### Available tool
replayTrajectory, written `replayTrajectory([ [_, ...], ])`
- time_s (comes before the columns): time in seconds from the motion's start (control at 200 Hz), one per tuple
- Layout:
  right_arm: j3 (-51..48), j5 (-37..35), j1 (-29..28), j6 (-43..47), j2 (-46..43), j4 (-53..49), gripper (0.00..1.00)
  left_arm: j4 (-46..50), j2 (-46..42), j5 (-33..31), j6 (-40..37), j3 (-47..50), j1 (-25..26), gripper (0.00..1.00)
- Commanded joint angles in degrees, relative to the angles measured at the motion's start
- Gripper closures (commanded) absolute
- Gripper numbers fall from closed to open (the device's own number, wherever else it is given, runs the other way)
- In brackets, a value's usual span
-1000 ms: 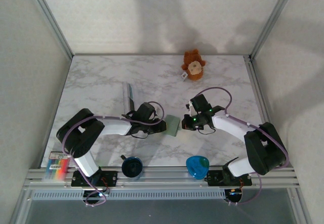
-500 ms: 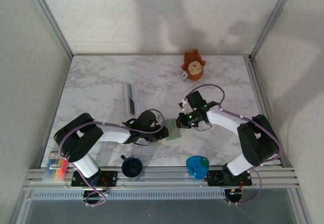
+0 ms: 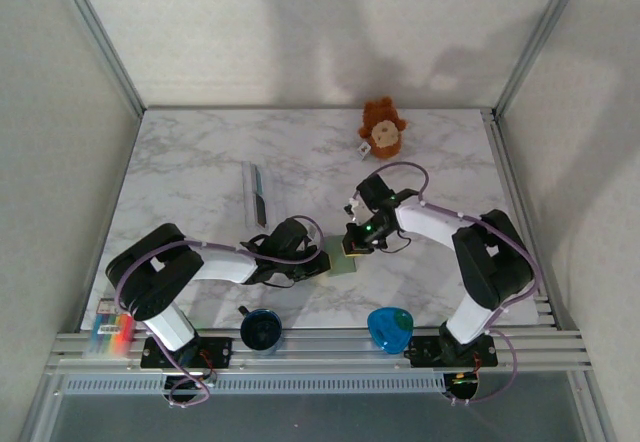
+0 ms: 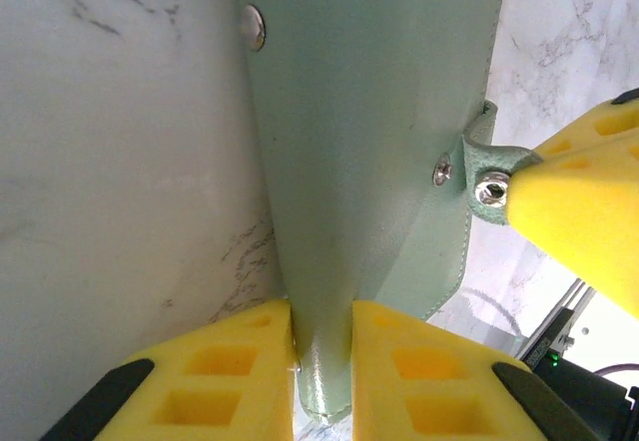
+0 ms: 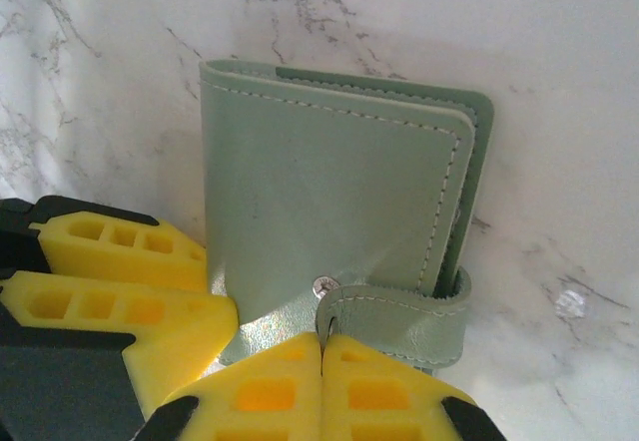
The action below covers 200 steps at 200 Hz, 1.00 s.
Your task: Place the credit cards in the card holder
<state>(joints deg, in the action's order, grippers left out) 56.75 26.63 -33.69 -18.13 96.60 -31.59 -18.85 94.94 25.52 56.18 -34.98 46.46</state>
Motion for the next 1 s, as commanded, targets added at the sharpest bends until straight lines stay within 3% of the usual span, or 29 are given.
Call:
replayTrajectory([
  [0.0,1.99,-1.31,-0.92,1.41,1.9,-4.15,1.0,-1.1,-1.1,-1.61,-1.02,1.01,0.32,0.82],
  [0.365,4.68,-5.36,-3.48,0.04,5.18,-6.93,1.0,-0.29,-1.41,-1.14,-2.04,1.23,0.21,0.84],
  [0.741,6.08,-17.4,-6.59,-2.47,2.37,-7.92,1.0,-0.55,-2.07,-0.99,-1.52,2.25,0.21,0.84],
  [0.996,5.75,-20.68,-7.52,-3.49,1.78,-7.57,1.0,-2.57,-2.46,-0.97,-1.28,3.08,0.21,0.84],
])
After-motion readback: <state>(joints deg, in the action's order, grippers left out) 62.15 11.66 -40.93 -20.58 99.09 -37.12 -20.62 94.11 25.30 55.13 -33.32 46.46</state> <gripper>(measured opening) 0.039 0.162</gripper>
